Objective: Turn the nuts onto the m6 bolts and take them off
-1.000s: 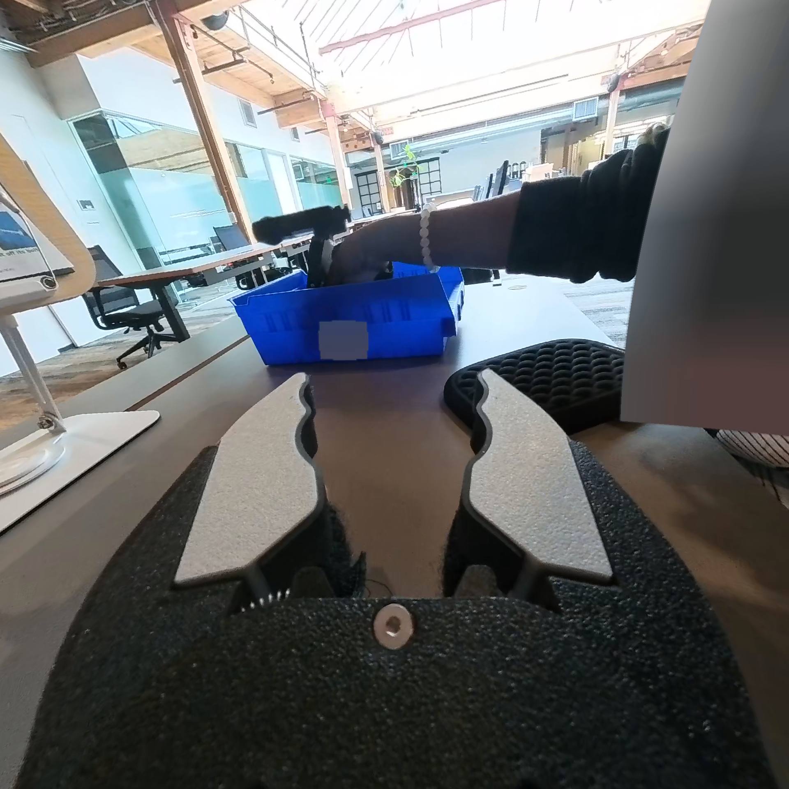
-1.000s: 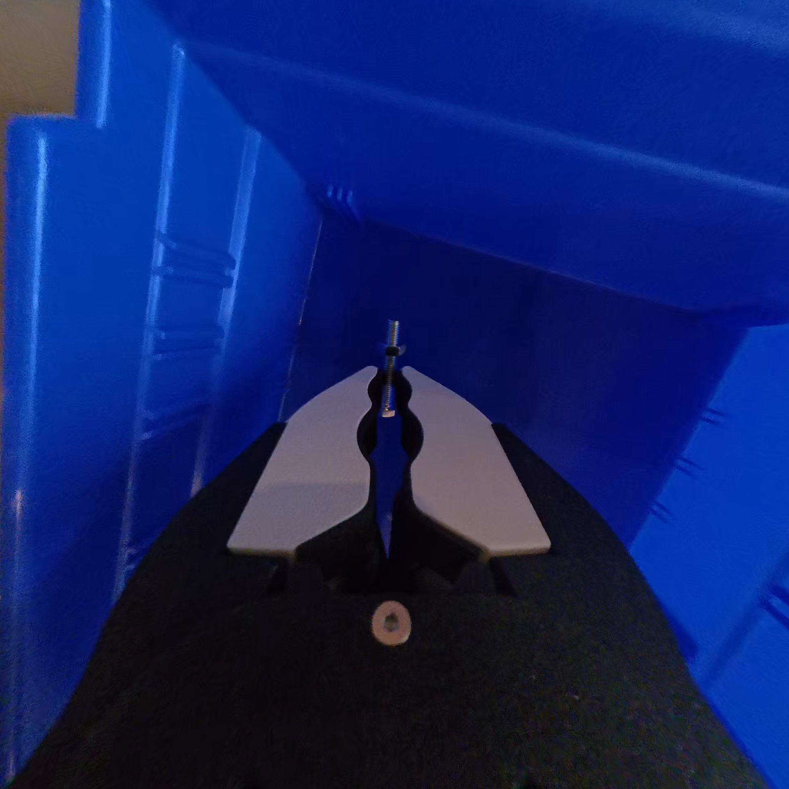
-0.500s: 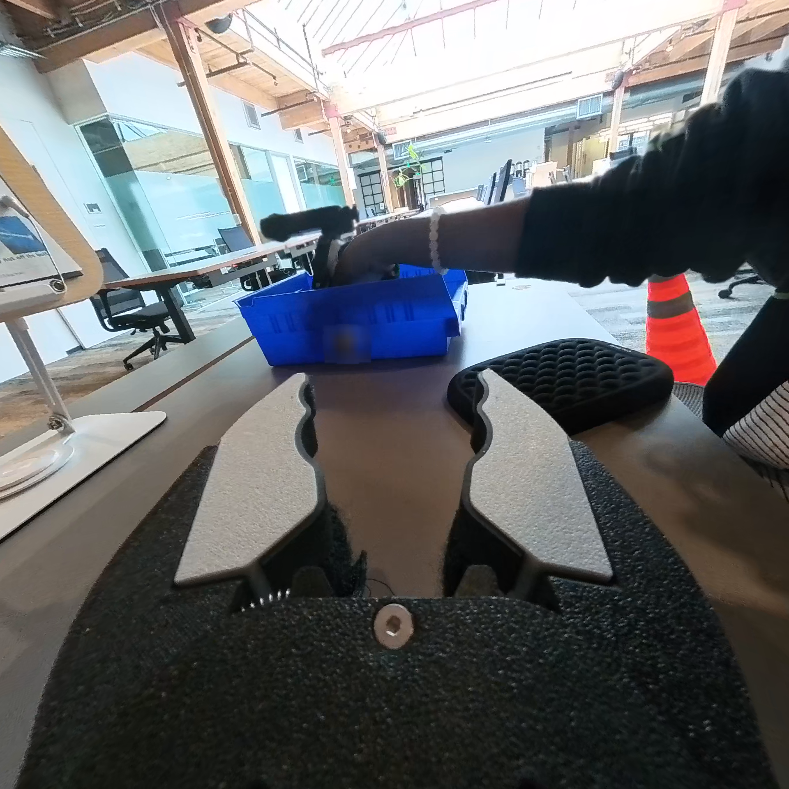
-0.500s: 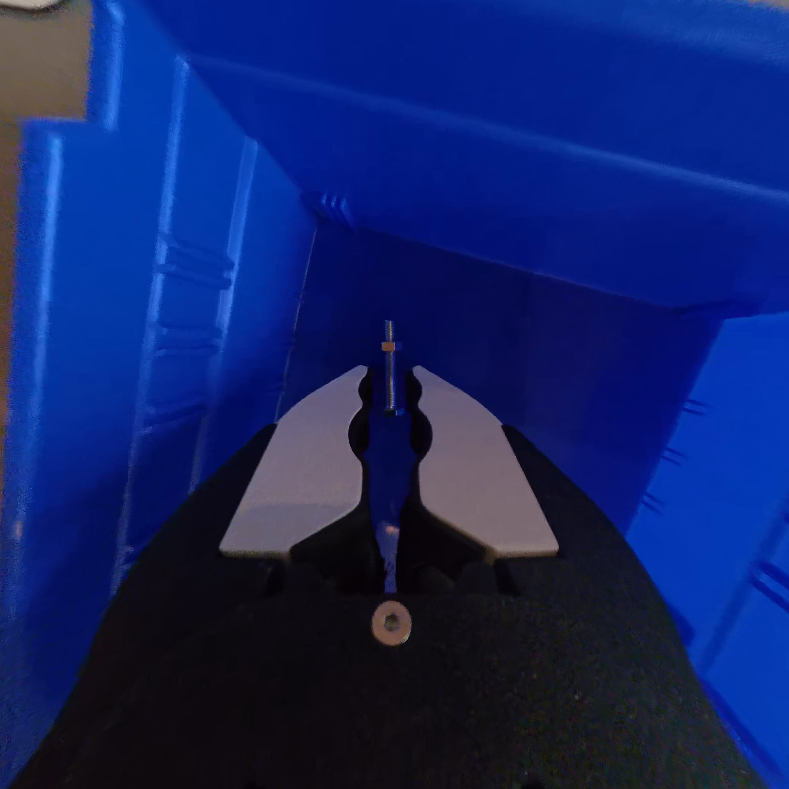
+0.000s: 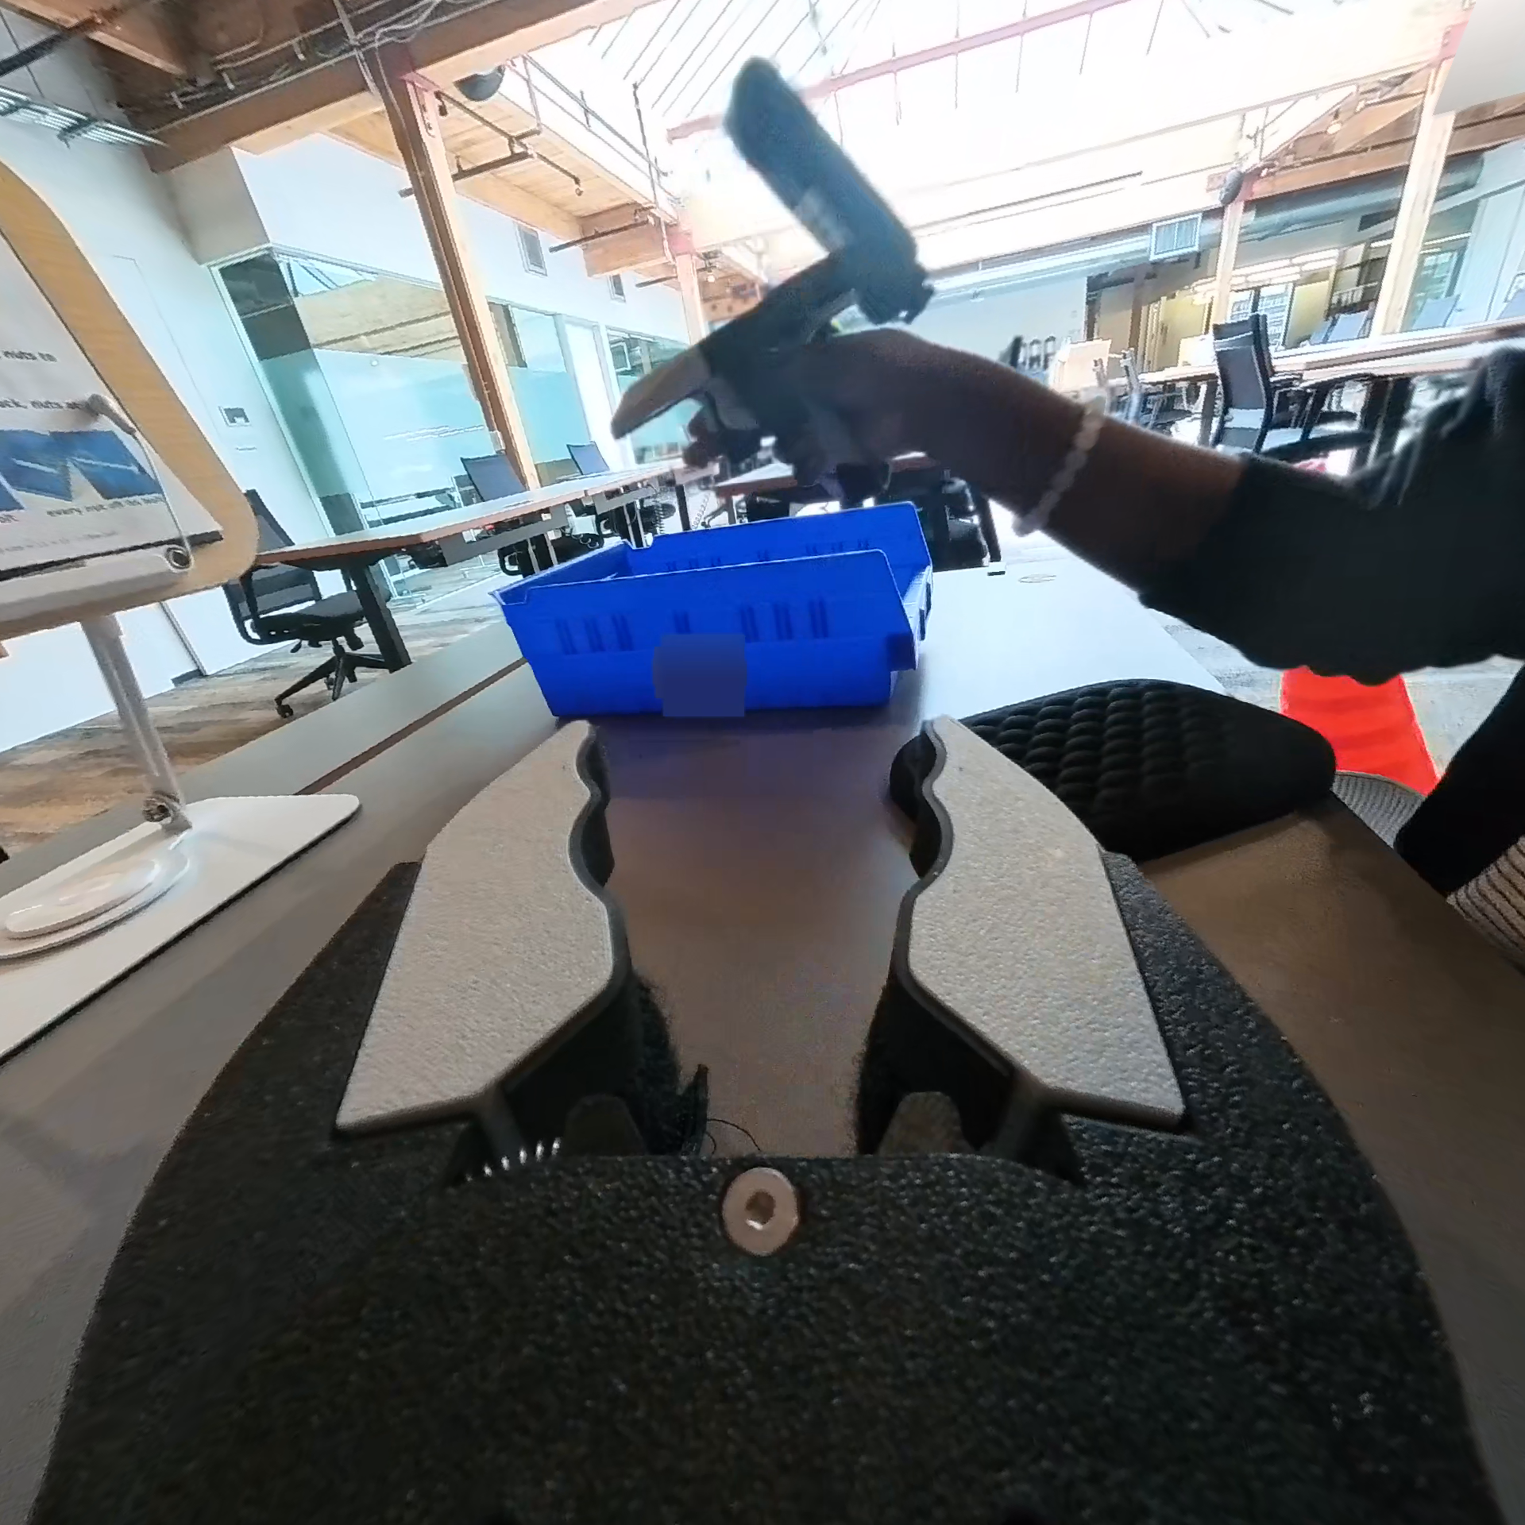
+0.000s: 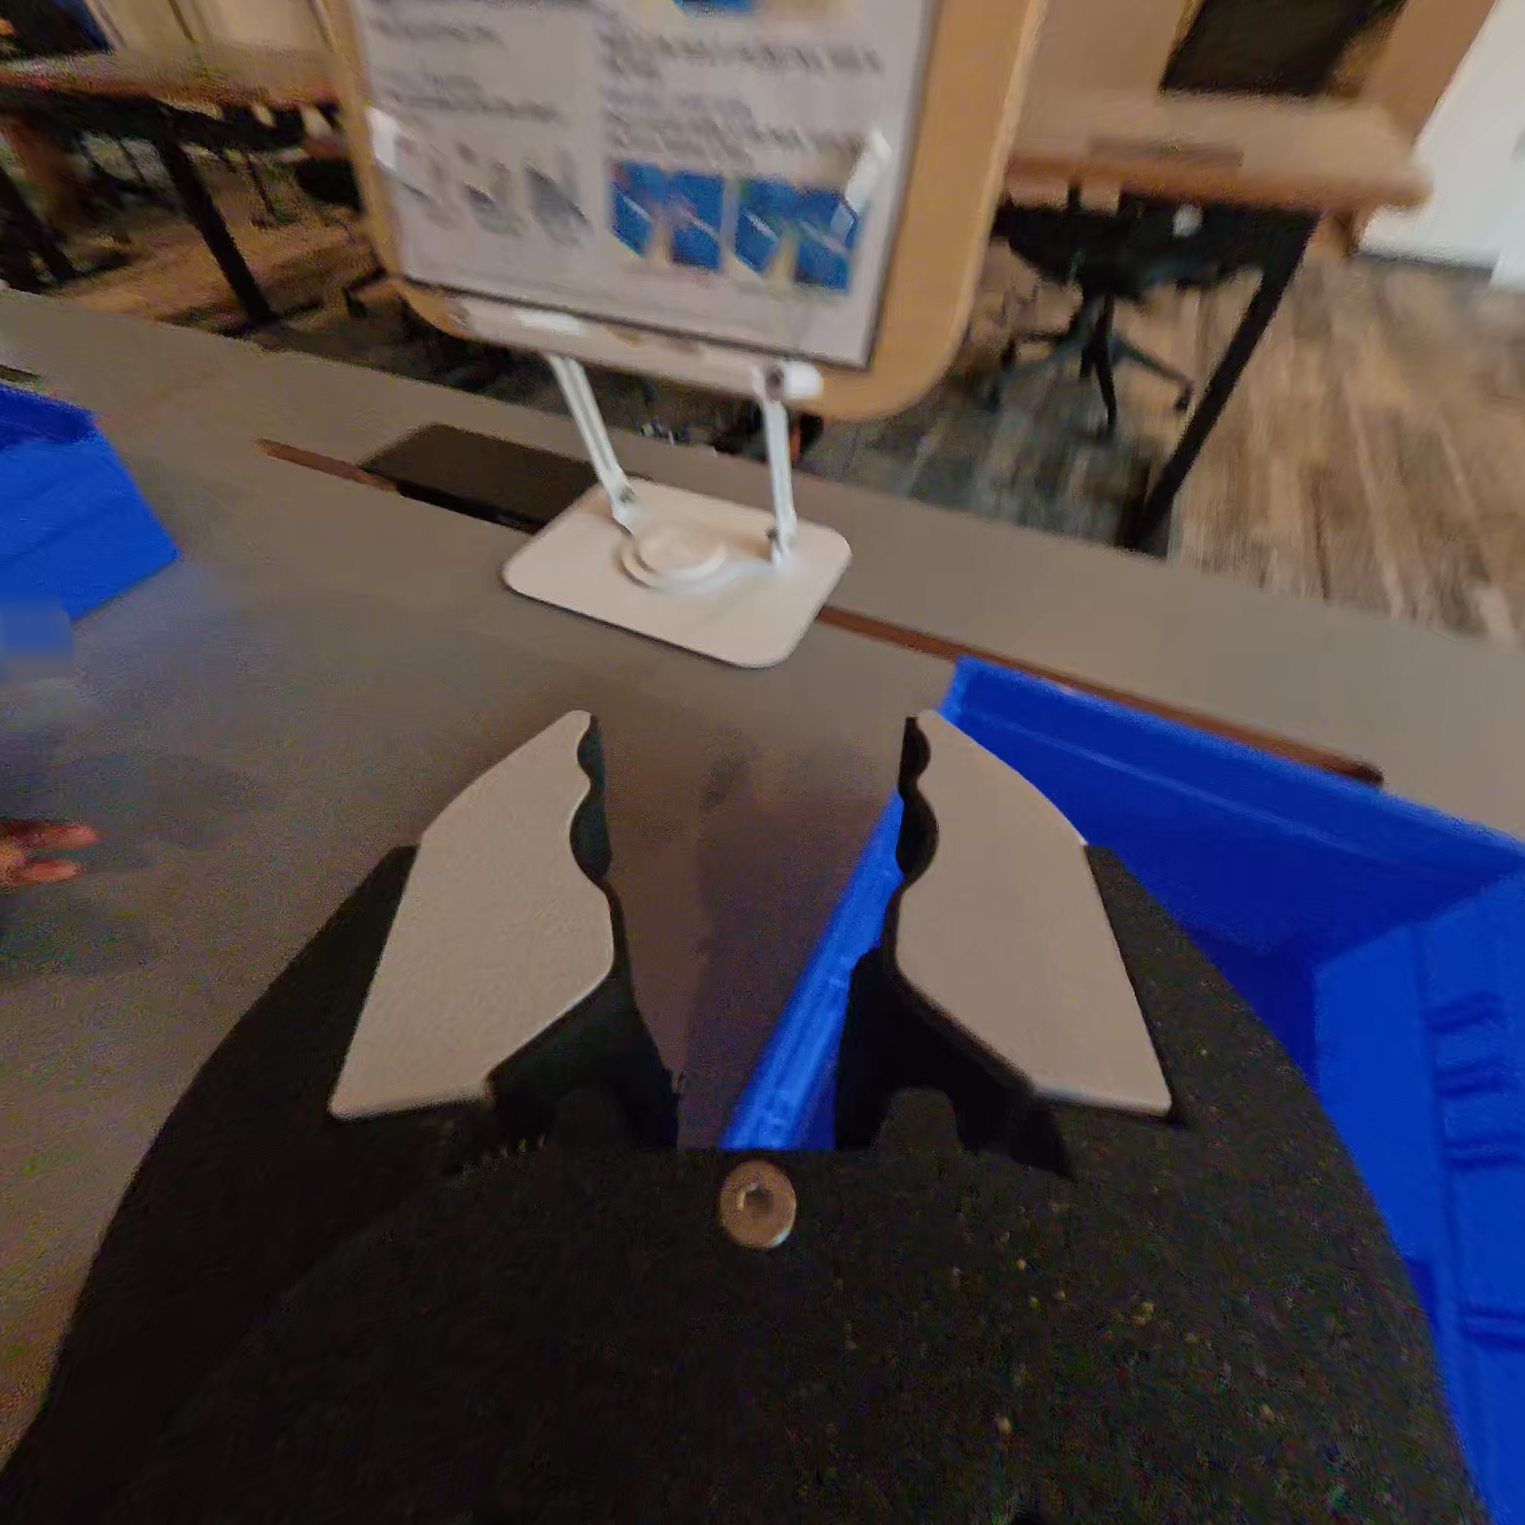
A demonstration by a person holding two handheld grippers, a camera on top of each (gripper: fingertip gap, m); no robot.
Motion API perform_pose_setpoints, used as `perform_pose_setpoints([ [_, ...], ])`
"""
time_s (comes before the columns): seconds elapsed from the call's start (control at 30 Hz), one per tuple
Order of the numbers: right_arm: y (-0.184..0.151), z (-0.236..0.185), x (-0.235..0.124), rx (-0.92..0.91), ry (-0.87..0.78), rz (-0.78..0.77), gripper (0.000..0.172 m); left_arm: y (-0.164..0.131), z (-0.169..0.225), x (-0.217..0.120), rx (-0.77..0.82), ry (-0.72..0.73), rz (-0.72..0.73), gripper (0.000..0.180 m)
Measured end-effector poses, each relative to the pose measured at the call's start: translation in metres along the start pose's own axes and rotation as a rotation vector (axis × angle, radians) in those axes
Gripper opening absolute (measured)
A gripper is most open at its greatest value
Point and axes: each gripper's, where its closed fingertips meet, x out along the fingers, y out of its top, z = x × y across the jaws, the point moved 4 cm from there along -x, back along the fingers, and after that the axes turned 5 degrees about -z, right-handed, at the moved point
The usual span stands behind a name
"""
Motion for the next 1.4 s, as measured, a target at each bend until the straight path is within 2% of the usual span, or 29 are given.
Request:
perform_pose_setpoints([
  [0.17,0.009,-0.065,-0.02,-0.133,0.046,0.153,0.084,0.005,-0.003,-0.003,-0.012,0.018,0.03,0.07],
  [0.37,-0.006,-0.125,-0.021,-0.241,0.081,0.38,0.082,0.011,-0.005,-0.006,-0.01,0.03,0.042,0.069],
  [0.53,-0.027,-0.146,-0.01,-0.302,0.05,0.498,0.075,0.015,-0.012,-0.012,-0.011,0.069,0.018,0.067],
  [0.77,-0.036,-0.151,-0.007,-0.308,0.084,0.502,0.072,0.037,-0.024,-0.036,-0.044,0.222,-0.049,0.064],
  [0.97,-0.045,-0.149,0.004,-0.294,0.104,0.431,0.073,0.067,-0.039,-0.082,-0.046,0.388,-0.195,0.063],
  [1.13,-0.049,-0.156,0.008,-0.314,0.131,0.407,0.073,0.1,-0.081,-0.152,-0.051,0.614,-0.398,0.056],
  [1.27,-0.049,-0.158,0.007,-0.351,0.122,0.406,0.072,0.113,-0.13,-0.21,-0.221,0.71,-0.536,0.054],
  [1.4,-0.05,-0.159,0.008,-0.342,0.139,0.398,0.071,0.093,-0.185,-0.251,-0.418,0.785,-0.685,0.051],
])
